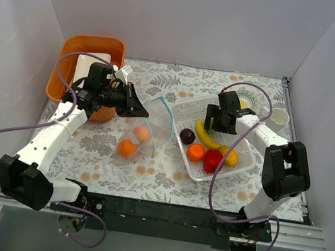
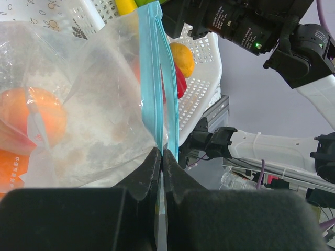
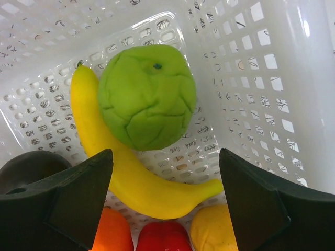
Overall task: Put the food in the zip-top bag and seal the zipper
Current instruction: Pick up the fake fruit from the bin.
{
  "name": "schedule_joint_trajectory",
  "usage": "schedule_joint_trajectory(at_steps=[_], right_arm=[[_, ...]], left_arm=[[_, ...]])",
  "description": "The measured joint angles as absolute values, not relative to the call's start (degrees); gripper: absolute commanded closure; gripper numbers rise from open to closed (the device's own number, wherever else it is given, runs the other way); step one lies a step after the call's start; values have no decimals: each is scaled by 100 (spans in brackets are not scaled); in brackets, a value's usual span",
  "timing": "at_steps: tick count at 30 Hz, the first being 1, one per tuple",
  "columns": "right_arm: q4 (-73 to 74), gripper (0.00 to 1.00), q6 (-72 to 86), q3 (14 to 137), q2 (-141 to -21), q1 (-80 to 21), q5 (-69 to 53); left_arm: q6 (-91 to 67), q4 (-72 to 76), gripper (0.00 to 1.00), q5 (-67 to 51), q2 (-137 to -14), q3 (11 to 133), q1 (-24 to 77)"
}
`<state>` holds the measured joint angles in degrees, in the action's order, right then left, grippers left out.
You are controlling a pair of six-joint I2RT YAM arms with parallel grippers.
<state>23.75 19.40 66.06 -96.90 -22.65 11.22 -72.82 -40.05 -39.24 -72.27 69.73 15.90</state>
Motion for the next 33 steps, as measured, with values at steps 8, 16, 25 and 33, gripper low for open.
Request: schedule_joint_trajectory(at_steps=[8,16,25,33], right_arm=[[2023,7,1931,6613,-9695,-2222,779],[1903,6,1938,7236,-10298,-2206,751],[1643,7,1887,7266,-10586,-2171,856],[1328,7,1754,7306,-10586,-2150,886]], left_arm=[[-7279,-4005,100,-3924,-7227,6973,1590],[-7282,-4007,100,-3924,-7227,6973,1590],[-7260,-4010,100,-3922,-7227,6973,1590],[-7260,-4010,100,-3922,-7227,6971,1590]])
